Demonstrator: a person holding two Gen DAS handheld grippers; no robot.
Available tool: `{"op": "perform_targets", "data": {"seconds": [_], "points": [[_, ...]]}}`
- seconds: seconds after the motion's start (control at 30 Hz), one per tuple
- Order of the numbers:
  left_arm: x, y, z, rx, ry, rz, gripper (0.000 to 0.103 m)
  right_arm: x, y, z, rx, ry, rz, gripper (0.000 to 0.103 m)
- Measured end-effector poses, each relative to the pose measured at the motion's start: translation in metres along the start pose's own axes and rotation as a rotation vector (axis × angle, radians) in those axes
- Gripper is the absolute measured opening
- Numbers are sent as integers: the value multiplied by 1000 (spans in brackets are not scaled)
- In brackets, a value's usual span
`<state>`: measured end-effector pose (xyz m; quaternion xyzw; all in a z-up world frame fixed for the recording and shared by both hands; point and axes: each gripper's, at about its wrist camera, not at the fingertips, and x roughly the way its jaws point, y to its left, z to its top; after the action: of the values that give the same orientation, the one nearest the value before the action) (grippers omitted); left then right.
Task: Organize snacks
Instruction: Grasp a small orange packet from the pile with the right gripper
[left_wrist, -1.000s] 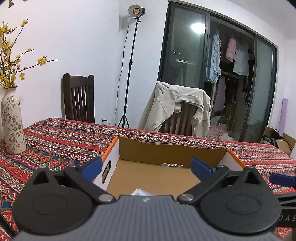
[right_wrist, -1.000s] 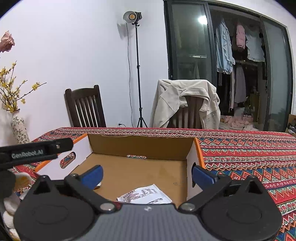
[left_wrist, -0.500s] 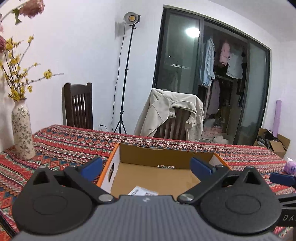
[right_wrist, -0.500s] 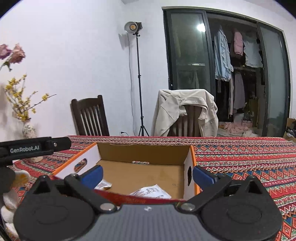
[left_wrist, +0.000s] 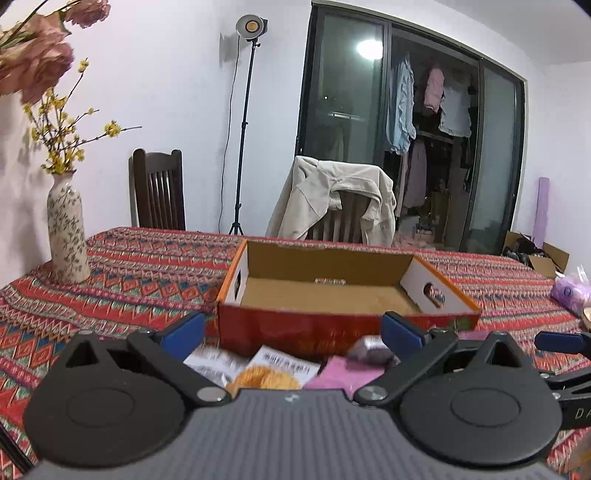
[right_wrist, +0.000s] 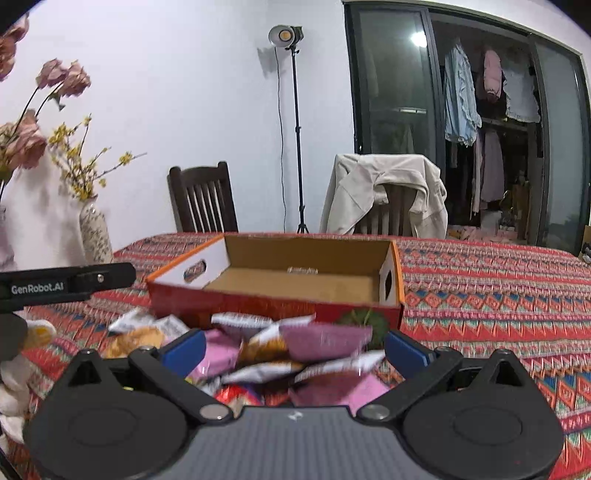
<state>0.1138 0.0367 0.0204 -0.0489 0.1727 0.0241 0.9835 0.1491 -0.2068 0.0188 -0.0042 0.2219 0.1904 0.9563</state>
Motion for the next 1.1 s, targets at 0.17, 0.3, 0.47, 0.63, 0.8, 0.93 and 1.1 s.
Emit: {"op": "perform_targets", "data": {"seconds": [0.17,0.3,0.47,0.63,0.8,0.93,1.1], "points": [[-10,9,-17,-5,27,8,103,-5,-4,-18,13,43,0,103],[-12,18,-25,-14,53,28,103,-7,-4,-27,16,66,-2,103],[-12,26,-27,-29,60,42,103,-4,-1,-27,18,79,-14,103],[-11,30,-28,-37,63,40,103,6,0,-20,0,88,-56,103],[-9,34,-26,-52,60,48,103,25,-9,-10,8,115,-126,103],[-6,37,-27,-60,72,58,103,42,-15,-1,18,138,-150,103],[-1,41,-28,-69,84,70,103,68,-13,6,-18,182,-168,98]]}}
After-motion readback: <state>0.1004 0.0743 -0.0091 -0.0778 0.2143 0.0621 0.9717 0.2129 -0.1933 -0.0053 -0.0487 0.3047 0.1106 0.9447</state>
